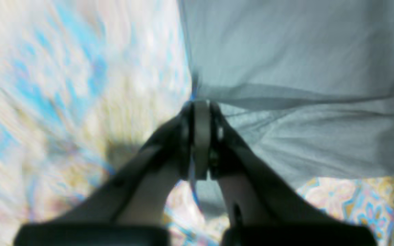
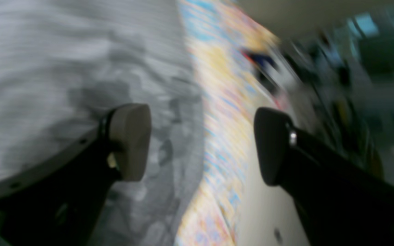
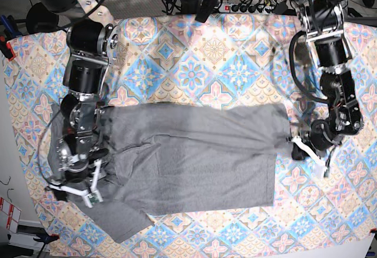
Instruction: Fold the T-shirt properly
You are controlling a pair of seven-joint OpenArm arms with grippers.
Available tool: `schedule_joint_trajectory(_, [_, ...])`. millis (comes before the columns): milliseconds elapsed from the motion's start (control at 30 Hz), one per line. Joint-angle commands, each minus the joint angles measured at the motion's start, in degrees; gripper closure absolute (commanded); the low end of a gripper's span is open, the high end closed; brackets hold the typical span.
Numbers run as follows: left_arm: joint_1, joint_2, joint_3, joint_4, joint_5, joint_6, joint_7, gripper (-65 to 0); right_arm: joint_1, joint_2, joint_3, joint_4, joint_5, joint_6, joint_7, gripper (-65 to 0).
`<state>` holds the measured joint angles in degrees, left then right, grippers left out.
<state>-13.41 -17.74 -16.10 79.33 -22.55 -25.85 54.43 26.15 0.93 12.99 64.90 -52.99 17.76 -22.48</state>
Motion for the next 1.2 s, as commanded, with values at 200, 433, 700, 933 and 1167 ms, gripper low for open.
schedule_joint_trajectory(200, [4.66, -0.50, -0.21, 13.11, -0.62, -0.04, -1.20, -2.4, 0.88, -0.53, 2.70, 5.91, 0.90, 2.42, -6.75, -46.7])
schedule_joint_trajectory(433, [8.27, -0.59, -0.65, 11.70, -0.53, 0.31, -1.20, -2.4, -2.72, -0.80, 6.04, 6.70, 0.82, 6.46, -6.66, -46.7])
schedule_joint_trajectory(700, [8.00, -0.24, -6.63, 10.30, 0.79, 0.31, -1.20, -2.4, -6.59, -0.88, 6.04, 11.89, 0.82, 6.55, -6.66, -46.7])
schedule_joint_trajectory(933, [8.35, 0.81, -8.56, 10.47, 0.44, -0.13, -0.68, -2.3, -7.47, -0.88, 6.48, 15.93, 0.90, 6.55, -6.93, -46.7])
schedule_joint_trajectory(1167, [13.01, 0.11, -3.29, 10.21, 1.49, -0.04, 3.28, -2.3, -9.67, -1.50, 12.81, 15.84, 0.99, 6.55, -7.10, -46.7])
